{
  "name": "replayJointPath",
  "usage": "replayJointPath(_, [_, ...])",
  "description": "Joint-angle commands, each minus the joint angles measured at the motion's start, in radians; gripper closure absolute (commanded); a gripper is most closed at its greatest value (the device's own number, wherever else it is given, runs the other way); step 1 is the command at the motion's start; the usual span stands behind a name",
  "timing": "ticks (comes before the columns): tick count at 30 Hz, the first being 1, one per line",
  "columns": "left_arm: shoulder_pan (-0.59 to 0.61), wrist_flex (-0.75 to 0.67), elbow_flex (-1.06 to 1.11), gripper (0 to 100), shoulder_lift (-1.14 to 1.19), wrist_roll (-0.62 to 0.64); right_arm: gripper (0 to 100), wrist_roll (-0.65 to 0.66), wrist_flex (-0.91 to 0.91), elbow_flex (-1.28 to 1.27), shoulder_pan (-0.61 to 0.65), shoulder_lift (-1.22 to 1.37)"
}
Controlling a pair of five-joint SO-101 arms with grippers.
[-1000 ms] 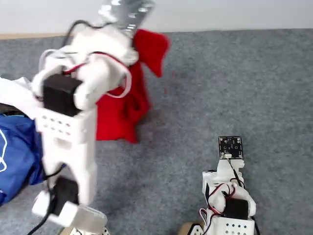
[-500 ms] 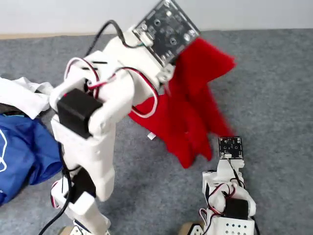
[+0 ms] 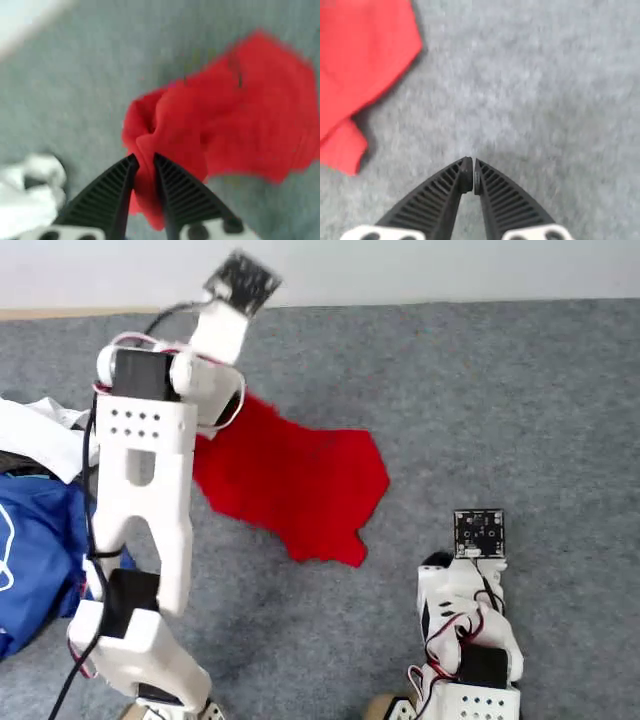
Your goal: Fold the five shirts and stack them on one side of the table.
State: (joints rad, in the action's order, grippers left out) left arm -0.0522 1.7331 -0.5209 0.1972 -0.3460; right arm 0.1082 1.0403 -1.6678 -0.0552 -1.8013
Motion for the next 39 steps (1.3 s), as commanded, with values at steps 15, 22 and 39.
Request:
replayJointPath(15, [0.292, -0.17, 0.549, 100, -0.012, -0.083, 98.8, 0.221, 0.01, 0.224, 0.15, 0.019])
replayJointPath(22, [0.408, -0.169, 0.547, 100, -0.014, -0.084, 98.5, 0.218, 0.036, 0.48, 0.171, 0.418])
replayJointPath(39, [0.416, -0.164, 0.547, 79, -0.014, -0.155, 98.7, 0.256, 0.165, 1.002, 0.308, 1.141])
